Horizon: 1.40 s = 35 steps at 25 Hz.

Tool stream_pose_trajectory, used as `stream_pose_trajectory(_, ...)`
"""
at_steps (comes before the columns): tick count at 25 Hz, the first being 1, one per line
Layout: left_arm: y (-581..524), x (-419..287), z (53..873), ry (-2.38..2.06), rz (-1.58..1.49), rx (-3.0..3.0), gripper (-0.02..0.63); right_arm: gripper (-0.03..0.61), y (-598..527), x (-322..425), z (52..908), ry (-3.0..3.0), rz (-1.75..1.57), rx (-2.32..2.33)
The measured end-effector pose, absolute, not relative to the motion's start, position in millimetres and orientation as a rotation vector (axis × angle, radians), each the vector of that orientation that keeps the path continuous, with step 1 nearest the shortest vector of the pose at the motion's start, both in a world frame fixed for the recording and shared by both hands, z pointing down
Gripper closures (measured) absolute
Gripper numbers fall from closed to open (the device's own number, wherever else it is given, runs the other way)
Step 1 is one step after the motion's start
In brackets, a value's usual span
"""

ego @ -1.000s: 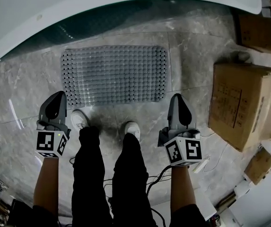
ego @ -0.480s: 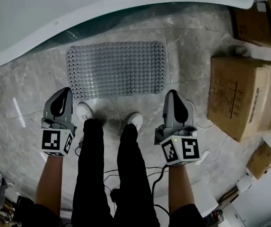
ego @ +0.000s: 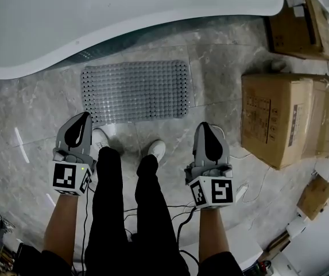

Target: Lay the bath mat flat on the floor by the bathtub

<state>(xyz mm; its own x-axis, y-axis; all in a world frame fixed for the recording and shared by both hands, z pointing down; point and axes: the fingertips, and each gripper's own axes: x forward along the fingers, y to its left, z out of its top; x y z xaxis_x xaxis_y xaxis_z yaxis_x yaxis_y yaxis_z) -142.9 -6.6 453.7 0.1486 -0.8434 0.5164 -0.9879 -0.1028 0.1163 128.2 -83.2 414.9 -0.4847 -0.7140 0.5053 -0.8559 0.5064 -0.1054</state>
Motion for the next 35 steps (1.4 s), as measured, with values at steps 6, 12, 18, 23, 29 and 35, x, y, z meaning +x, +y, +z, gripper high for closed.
stream_pose_trajectory(6,-4,-127,413,-1.792,0.425,1.995,0.614,0.552,-83,130,379,-2.409,0.504,1.342)
stream_pose_trajectory(12,-2,-107,366,-1.778,0.373,2.010,0.614,0.552,-77,142,344,-2.429,0.551,1.380)
stream_pose_trajectory(18,0,-88,334,-1.755,0.402,2.050,0.614,0.552,-70,142,306,-2.456,0.537,1.331)
stream_pose_trajectory(23,-6,-75,293,-1.762,0.373,2.091,0.614,0.552,-68,135,270,-2.527,0.462,1.292)
stream_pose_trajectory(29,-1,-62,256,-1.783,0.368,2.134,0.614,0.552,-71,139,229,-2.583,0.464,1.310)
stream_pose_trajectory(35,7,-59,217,-1.841,0.295,2.095,0.614,0.552,-60,143,193,-2.635,0.422,1.305)
